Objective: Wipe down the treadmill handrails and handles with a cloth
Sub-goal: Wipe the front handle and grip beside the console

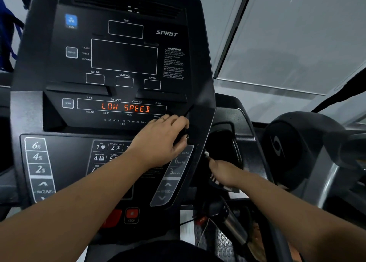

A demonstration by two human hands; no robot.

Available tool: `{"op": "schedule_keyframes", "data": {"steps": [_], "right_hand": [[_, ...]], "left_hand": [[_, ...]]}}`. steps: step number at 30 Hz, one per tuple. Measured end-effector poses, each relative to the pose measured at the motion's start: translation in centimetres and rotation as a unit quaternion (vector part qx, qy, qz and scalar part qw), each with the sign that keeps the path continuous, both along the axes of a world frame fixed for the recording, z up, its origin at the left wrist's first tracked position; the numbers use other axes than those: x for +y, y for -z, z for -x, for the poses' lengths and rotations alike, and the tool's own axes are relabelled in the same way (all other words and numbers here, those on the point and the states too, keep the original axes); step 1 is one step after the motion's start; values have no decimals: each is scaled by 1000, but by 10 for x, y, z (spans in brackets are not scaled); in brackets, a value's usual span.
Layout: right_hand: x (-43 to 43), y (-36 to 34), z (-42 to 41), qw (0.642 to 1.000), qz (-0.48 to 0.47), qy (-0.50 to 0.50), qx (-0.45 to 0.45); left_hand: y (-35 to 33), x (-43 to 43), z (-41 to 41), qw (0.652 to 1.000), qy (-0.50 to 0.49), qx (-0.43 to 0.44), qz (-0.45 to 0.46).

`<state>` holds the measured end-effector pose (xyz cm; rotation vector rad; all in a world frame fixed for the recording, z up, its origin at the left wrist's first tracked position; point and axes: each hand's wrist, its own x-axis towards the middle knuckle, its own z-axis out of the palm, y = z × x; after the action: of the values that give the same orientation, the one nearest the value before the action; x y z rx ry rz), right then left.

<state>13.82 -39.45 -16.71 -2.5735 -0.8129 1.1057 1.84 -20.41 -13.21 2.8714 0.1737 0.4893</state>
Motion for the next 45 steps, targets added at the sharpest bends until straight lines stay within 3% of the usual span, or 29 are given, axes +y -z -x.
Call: {"op": "schedule_keyframes", "data": {"steps": [3,6,8,10,12,14,16,18,21,25,27,30,33,37,41,45], "right_hand": [[18,14,-11,977,-82,167,102],[28,21,-11,908,-199,317,187],[33,21,-11,863,-249,373,231],[37,15,-5,855,-264,372,247],[33,12,-3,895,-239,315,207],[23,8,-2,956,-161,208,132],[9,6,-1,991,-83,76,65],[-6,4,-2,999,-28,-28,-6],[-22,0,-6,992,15,-105,-68],[-34,2,-12,957,38,-189,-218],[-37,-3,-11,965,-1,-180,-188],[-40,-11,-4,991,-105,-78,-40],[-41,-9,1,992,-106,-63,-40],[-53,-11,-18,970,-76,-169,-158],[-59,3,-56,856,-72,-369,-356],[-43,-3,-65,822,41,-364,-437]], "left_hand": [[-1,0,-1,1000,0,-1,-6],[-1,0,-1,1000,-2,3,-6],[-1,-1,-1,1000,-1,3,-7],[-1,-1,-1,1000,-1,7,-6],[-1,-2,-1,1000,0,8,-8],[0,-2,-1,1000,0,8,-8],[0,-2,-1,1000,-1,6,-12],[1,-2,0,1000,-2,5,-11],[1,-1,3,1000,-1,4,-9],[1,0,3,1000,2,4,-3],[0,0,3,1000,3,3,-1],[0,1,2,1000,4,-1,3],[-1,0,1,1000,3,-1,5],[-1,0,2,1000,1,-3,2],[0,3,1,1000,-2,-1,-2],[0,3,1,1000,-2,4,-1]]}}
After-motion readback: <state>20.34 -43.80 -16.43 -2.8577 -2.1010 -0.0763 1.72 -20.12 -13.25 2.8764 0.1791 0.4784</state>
